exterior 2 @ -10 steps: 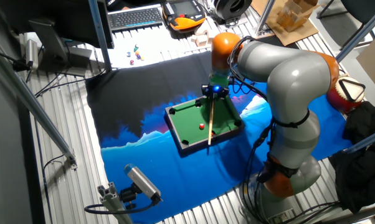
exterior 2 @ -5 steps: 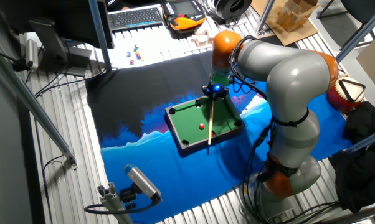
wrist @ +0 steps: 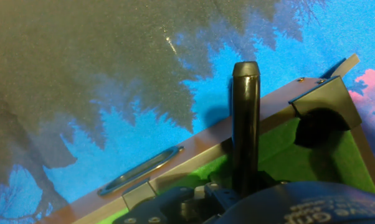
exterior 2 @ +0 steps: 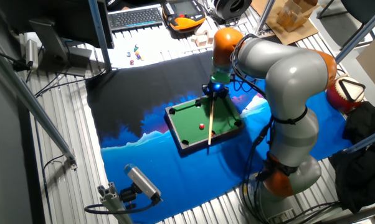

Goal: Hit the pool ball

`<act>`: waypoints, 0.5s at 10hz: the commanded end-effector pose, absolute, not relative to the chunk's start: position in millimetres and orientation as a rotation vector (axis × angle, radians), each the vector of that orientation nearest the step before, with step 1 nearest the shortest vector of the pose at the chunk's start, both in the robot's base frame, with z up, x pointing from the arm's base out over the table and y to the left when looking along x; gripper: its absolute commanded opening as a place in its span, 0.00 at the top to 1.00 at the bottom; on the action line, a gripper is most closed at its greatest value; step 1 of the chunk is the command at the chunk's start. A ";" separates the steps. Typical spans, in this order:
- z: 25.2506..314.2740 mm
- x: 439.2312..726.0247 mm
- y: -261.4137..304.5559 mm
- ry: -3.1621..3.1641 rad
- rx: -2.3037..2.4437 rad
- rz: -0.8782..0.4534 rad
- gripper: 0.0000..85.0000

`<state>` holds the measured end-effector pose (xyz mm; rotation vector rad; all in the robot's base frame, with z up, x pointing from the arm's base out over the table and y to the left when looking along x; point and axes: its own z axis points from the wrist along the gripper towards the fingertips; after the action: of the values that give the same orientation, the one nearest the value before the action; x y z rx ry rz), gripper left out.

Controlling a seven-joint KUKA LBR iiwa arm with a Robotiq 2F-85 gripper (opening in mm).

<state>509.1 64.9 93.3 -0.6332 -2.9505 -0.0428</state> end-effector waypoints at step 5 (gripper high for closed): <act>92.7 509.5 64.6 -2.923 -0.607 -0.061 0.60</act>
<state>509.6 64.7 92.7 -0.6070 -2.9225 -0.0631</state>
